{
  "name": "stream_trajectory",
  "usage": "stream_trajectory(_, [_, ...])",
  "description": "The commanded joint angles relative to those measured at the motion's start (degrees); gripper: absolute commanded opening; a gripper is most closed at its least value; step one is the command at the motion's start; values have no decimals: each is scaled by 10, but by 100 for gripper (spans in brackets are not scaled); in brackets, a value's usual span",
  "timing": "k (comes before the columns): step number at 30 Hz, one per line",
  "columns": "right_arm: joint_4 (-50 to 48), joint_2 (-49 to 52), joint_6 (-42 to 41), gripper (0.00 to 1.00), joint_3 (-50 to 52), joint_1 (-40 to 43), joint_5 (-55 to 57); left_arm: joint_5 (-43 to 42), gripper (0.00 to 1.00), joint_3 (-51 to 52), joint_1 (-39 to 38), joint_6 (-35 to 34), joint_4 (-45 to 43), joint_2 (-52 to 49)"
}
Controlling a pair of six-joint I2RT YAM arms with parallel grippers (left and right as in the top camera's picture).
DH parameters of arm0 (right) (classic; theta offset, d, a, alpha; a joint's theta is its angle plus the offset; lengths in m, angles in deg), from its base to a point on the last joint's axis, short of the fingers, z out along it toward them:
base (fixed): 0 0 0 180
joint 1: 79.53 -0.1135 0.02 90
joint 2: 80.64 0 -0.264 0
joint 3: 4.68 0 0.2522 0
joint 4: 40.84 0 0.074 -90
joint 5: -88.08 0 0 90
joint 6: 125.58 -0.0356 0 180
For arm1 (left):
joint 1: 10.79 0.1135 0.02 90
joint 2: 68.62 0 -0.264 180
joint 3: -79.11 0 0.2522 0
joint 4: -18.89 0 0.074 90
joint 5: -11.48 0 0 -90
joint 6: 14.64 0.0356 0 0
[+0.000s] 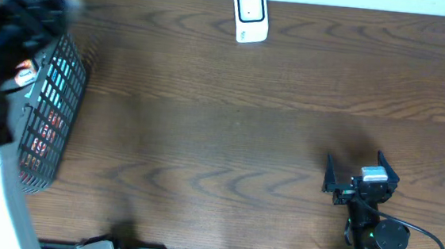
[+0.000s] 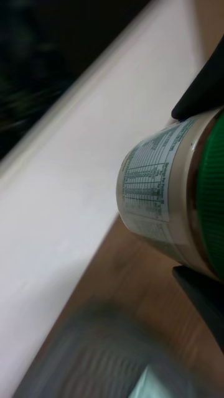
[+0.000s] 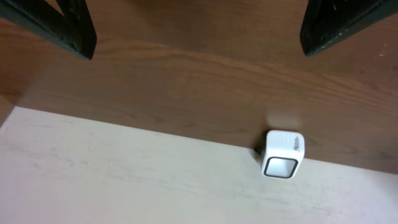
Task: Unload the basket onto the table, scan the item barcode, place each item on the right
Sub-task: 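Place the bottle upright on the table near the scanner, release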
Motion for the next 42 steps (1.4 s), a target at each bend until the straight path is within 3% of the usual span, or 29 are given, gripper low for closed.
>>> stream_trajectory(1, [2, -3, -9, 99, 1, -5, 1, 28, 66, 23, -107, -14, 9, -52])
stream_trajectory(9, [2, -3, -9, 99, 1, -5, 1, 176, 66, 26, -265, -10, 99, -220])
stream_trajectory(20, [2, -3, -9, 99, 1, -5, 1, 185, 66, 26, -316, -46, 106, -430])
stream_trajectory(23, [2, -3, -9, 99, 1, -5, 1, 196, 66, 26, -317, -56, 105, -459])
stream_trajectory(29, [2, -3, -9, 99, 1, -5, 1, 335, 66, 26, -330, -140, 118, -474])
stream_trajectory(34, [2, -3, -9, 99, 1, -5, 1, 349, 66, 28, -340, -214, 117, -474])
stream_trajectory(37, [2, -3, -9, 99, 1, -5, 1, 347, 67, 28, -343, -225, 116, -474])
stream_trajectory(41, [2, -3, -9, 99, 1, -5, 1, 348, 82, 28, -344, -218, 120, -473])
stream_trajectory(42, [2, -3, -9, 99, 1, -5, 1, 348, 95, 28, -344, -216, 120, -470])
